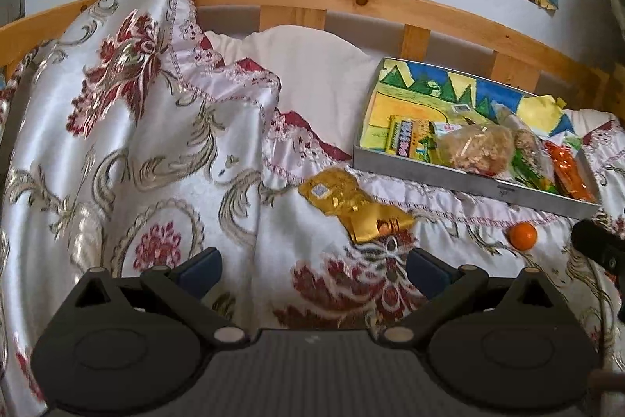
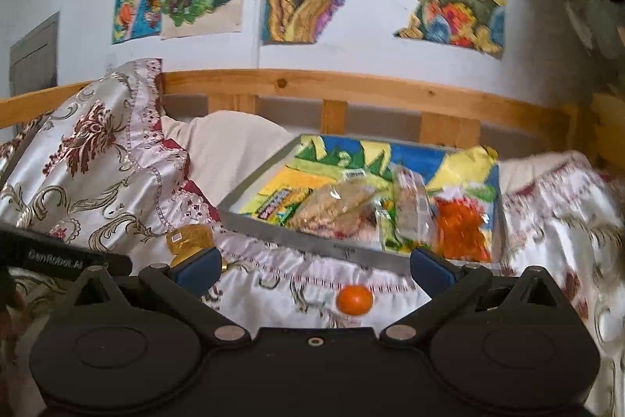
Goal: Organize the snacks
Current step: 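Move both tools back toward the gold packet and orange mandarin beside the tray, then grasp gold foil packet with left tool while right tool grasps orange mandarin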
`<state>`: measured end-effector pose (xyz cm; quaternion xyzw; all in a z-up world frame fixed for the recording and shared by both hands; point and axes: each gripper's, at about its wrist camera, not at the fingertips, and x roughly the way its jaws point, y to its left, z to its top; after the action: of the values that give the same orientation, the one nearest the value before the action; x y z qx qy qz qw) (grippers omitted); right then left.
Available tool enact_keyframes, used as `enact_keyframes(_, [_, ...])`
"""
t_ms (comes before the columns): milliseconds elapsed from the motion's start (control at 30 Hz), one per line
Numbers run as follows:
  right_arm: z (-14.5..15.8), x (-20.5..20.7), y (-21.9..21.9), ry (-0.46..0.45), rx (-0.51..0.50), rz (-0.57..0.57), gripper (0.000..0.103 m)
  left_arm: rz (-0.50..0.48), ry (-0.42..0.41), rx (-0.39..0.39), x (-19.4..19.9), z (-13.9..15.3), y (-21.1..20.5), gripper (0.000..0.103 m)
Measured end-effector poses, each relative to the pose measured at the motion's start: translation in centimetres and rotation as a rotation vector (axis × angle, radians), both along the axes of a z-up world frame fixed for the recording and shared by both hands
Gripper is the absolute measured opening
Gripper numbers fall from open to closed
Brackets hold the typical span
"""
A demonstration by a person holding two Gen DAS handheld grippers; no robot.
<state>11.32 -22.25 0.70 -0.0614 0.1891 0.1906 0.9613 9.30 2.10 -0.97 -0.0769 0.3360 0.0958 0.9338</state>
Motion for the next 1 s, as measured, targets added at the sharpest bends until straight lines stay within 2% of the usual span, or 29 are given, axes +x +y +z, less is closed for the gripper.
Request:
enact_keyframes(133, [-0.8, 1.3, 0.3, -0.026, -0.019, 0.015, 0.102, 0.007, 0.002, 0.026, 1.5, 0.3, -0.4, 0.102])
enact_keyframes(667, [-3.8, 5.4, 0.1, 0.015, -0.03, -0.012, 0.102, -0.018, 0.03, 0.112, 5.9, -1.0, -1.6, 0.102])
enact_keyframes(833, [-5.2, 7.3, -0.2, 0.086, -0.036, -0.014, 0.102, -0.022, 0.034, 0.118, 6.6, -1.9, -1.9, 0.102])
enact_keyframes(1000, [-6.2, 8.9, -1.2, 0.2, 0.039, -0.005, 0.102, -0.027, 0.045, 0.048, 7.8, -2.5, -1.6, 0.102])
